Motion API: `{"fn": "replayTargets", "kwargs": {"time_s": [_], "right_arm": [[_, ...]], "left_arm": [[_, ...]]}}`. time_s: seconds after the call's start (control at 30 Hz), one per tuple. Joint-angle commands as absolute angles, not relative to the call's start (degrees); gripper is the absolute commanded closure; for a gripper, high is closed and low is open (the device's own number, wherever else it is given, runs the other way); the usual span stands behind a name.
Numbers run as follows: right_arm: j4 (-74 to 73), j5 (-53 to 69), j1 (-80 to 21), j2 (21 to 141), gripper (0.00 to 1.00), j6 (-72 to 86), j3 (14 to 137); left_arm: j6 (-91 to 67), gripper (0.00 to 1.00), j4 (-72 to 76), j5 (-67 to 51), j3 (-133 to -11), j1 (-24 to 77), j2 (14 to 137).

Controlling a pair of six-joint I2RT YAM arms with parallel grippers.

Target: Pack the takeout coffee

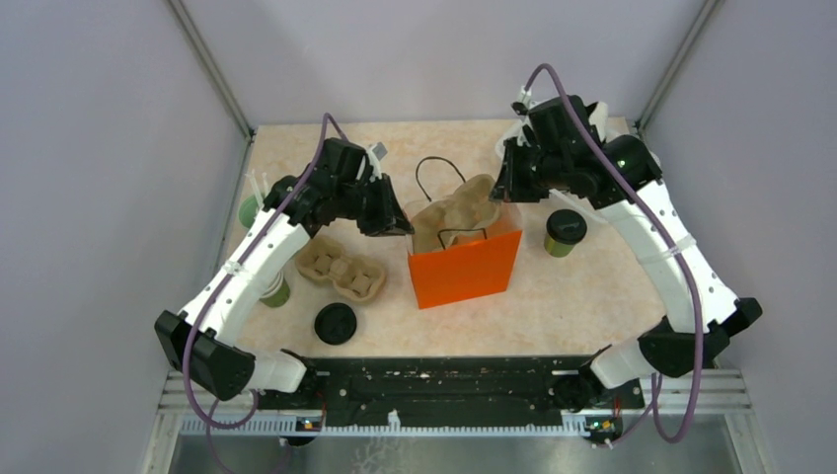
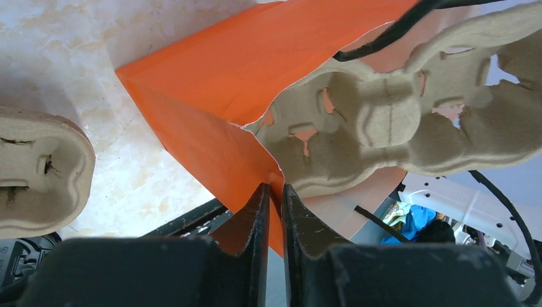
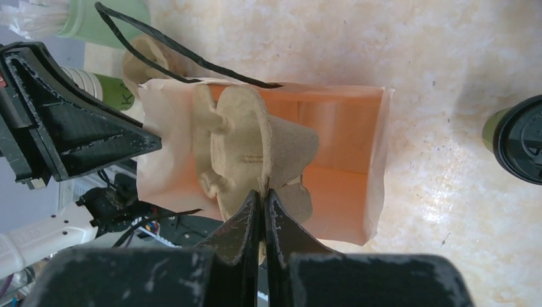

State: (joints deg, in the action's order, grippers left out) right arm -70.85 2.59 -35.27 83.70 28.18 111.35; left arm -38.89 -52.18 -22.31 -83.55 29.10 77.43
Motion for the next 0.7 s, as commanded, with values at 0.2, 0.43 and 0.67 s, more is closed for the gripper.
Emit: {"fn": "replayTargets", "kwargs": {"time_s": [0.2, 0.43, 0.67], "right_arm": [[-57.03, 3.57, -36.72, 80.72, 1.0, 31.47, 101.22], [-53.97, 4.15, -36.67, 79.4, 1.0, 31.99, 97.03], [-53.87, 3.58, -36.63, 79.01, 1.0, 31.9, 96.21]], "left_arm": [[-39.44, 0.84, -49.81, -21.2, -83.28, 29.6, 77.02], [-39.29, 0.85, -50.01, -20.76, -83.36, 29.58, 77.18], [-39.25, 0.85, -50.27, -20.45, -84.23, 29.62, 77.61]]}}
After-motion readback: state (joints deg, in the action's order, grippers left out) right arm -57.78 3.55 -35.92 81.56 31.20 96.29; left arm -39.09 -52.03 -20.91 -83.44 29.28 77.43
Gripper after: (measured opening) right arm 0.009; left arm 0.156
